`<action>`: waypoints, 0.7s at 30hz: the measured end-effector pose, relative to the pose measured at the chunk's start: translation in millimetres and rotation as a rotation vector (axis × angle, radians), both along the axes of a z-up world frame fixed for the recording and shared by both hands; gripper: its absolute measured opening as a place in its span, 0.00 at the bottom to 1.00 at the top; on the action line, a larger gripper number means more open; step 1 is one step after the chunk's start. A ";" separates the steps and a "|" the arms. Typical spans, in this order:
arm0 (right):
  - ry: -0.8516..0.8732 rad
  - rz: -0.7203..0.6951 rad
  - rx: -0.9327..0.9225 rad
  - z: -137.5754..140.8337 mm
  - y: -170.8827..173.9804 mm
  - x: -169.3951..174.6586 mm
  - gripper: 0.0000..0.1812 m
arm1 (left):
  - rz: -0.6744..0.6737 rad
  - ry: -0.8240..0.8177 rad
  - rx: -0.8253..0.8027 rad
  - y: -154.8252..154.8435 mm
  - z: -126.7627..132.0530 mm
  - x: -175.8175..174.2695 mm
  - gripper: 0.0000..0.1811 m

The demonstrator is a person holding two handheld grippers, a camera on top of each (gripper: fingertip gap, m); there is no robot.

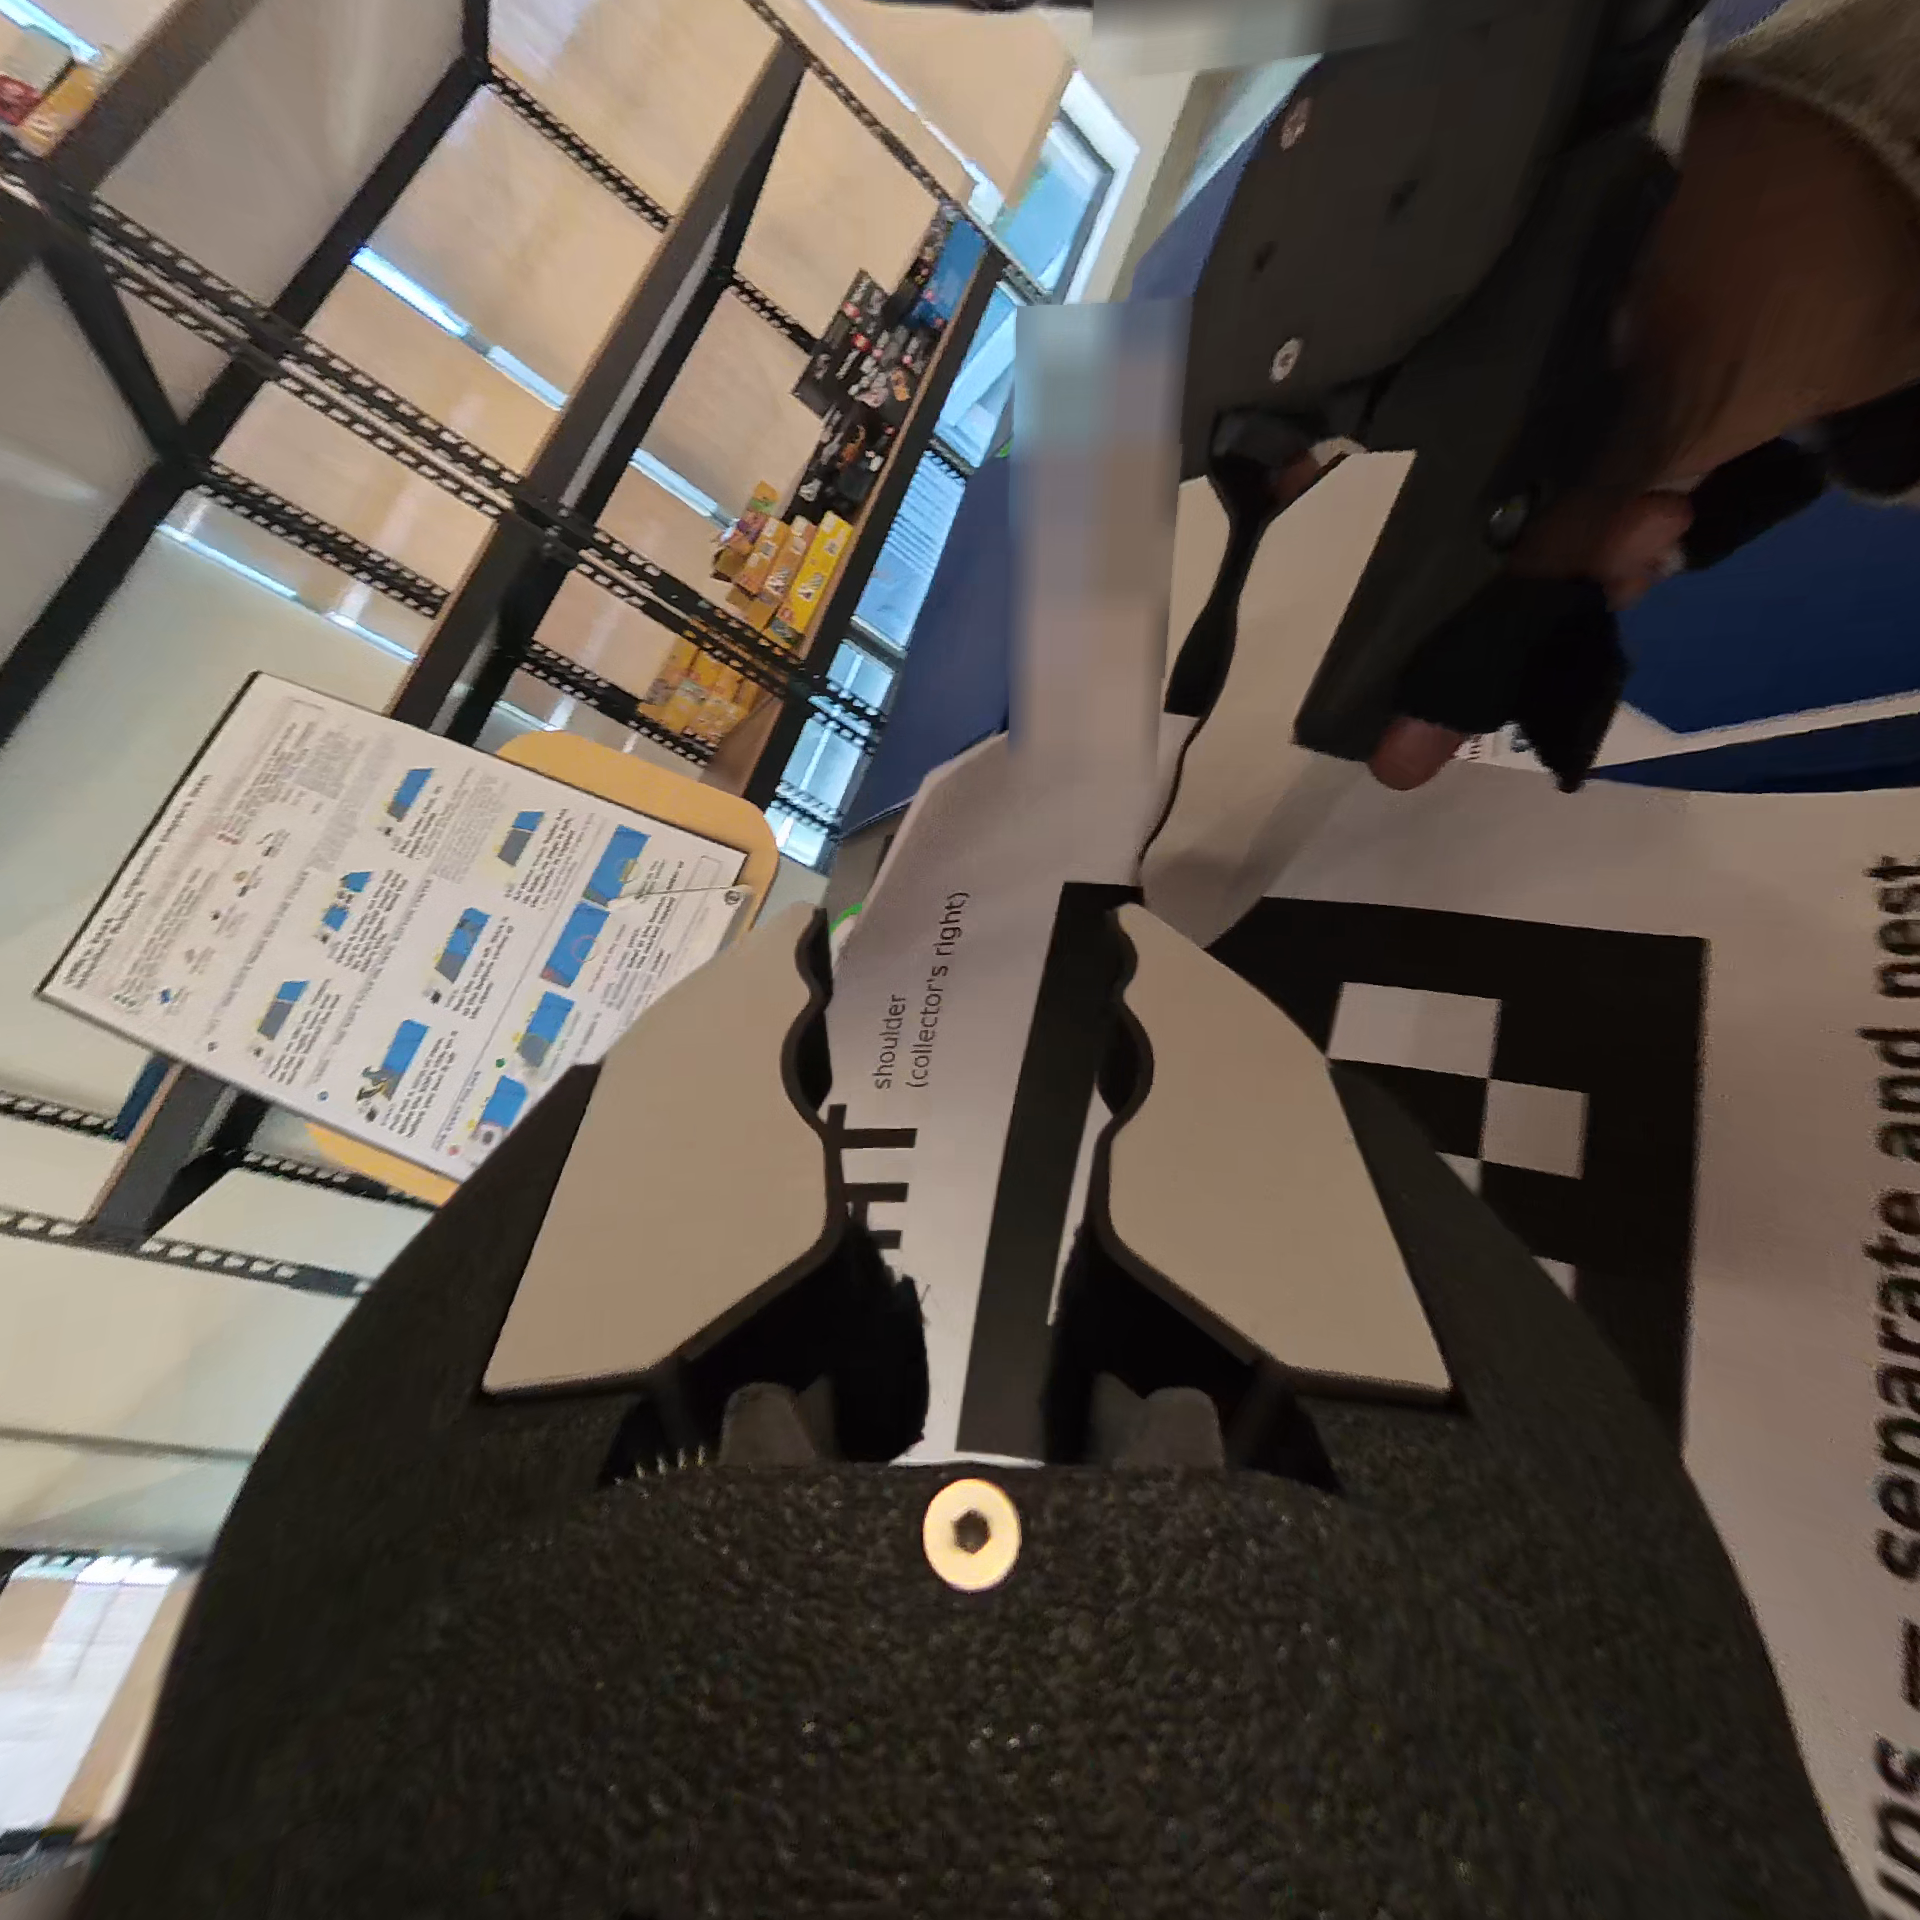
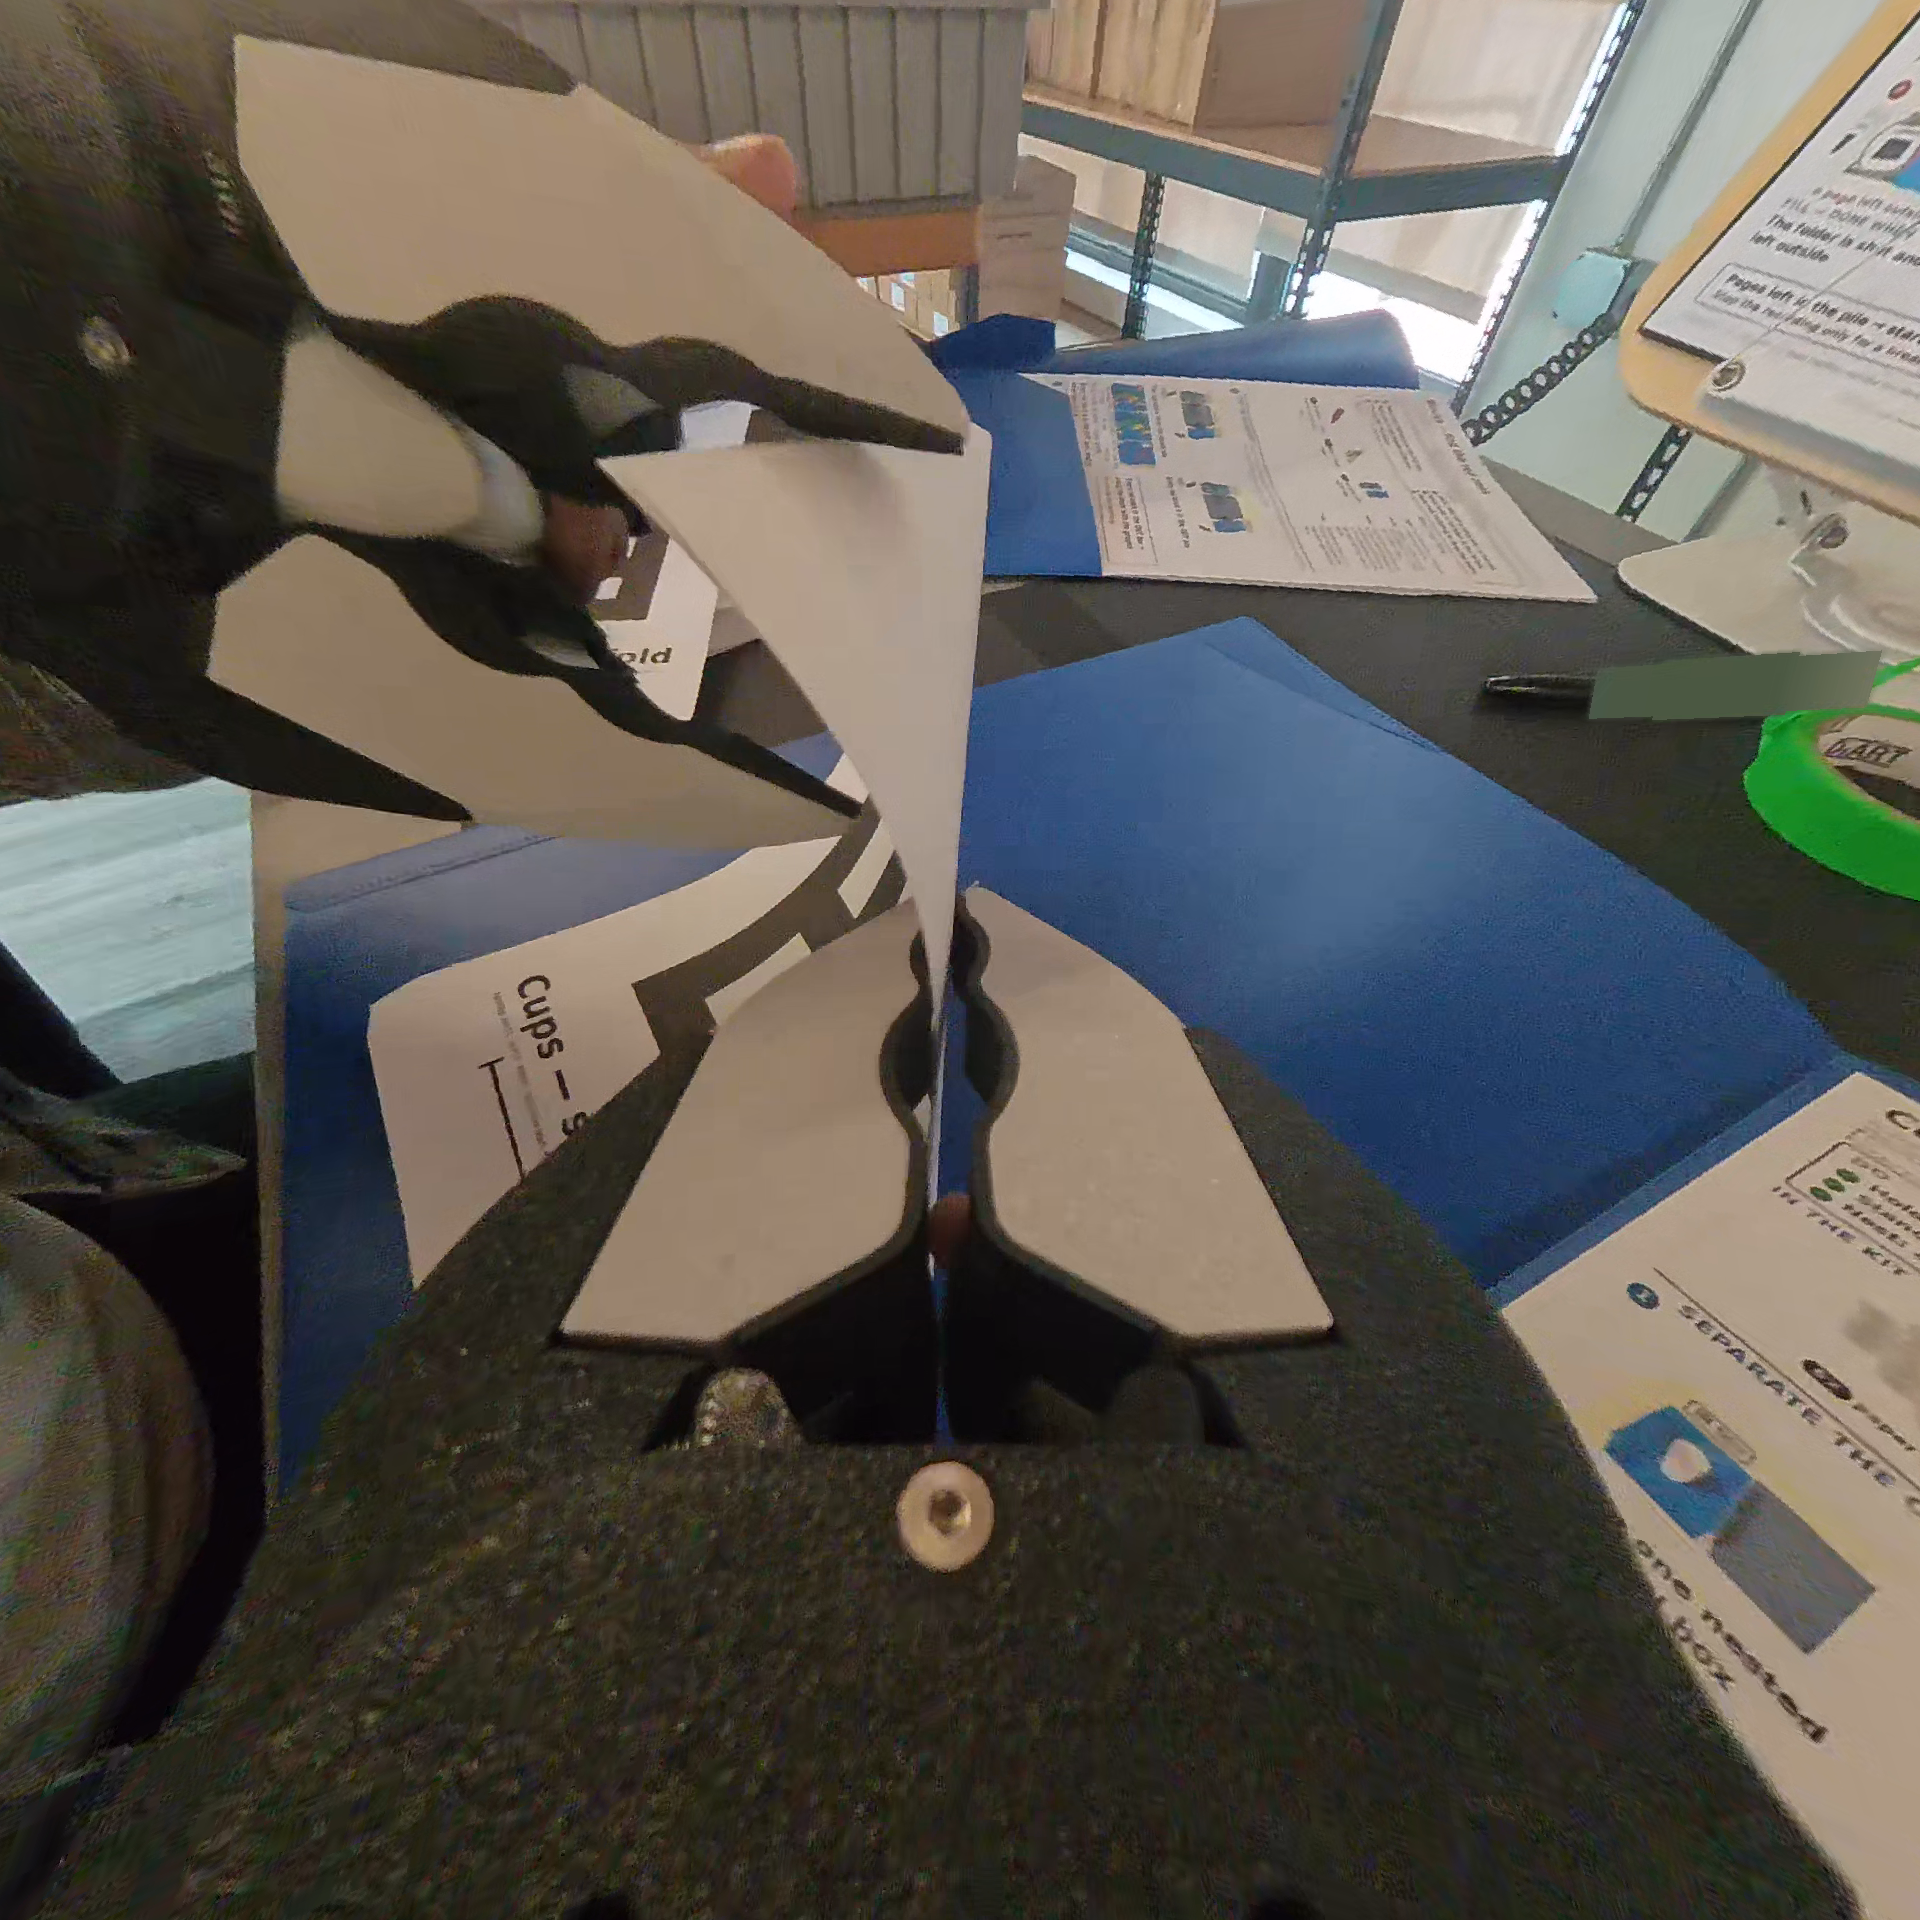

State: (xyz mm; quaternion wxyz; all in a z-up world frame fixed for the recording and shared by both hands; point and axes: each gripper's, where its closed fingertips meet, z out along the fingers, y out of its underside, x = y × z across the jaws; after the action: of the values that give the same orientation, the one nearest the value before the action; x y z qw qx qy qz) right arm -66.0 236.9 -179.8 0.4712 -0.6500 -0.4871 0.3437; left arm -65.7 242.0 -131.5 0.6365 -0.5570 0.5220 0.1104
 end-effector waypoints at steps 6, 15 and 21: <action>0.123 0.050 -0.231 1.6 -6.8 -7.8 0.00 | 0.074 0.061 0.103 14.0 -2.2 -3.7 0.28; 0.262 0.056 -0.469 -2.9 -1.4 -5.1 0.00 | 0.086 0.069 0.118 23.0 -9.5 1.2 0.29; 0.279 0.046 -0.502 -5.4 2.2 -3.0 0.00 | 0.082 0.066 0.114 28.3 -13.7 4.8 0.25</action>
State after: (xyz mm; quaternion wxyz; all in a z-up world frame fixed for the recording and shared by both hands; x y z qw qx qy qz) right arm -69.1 239.0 -185.2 0.3502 -0.6813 -0.3321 0.5503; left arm -60.9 270.3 -145.2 0.6445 -0.5368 0.5123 0.1843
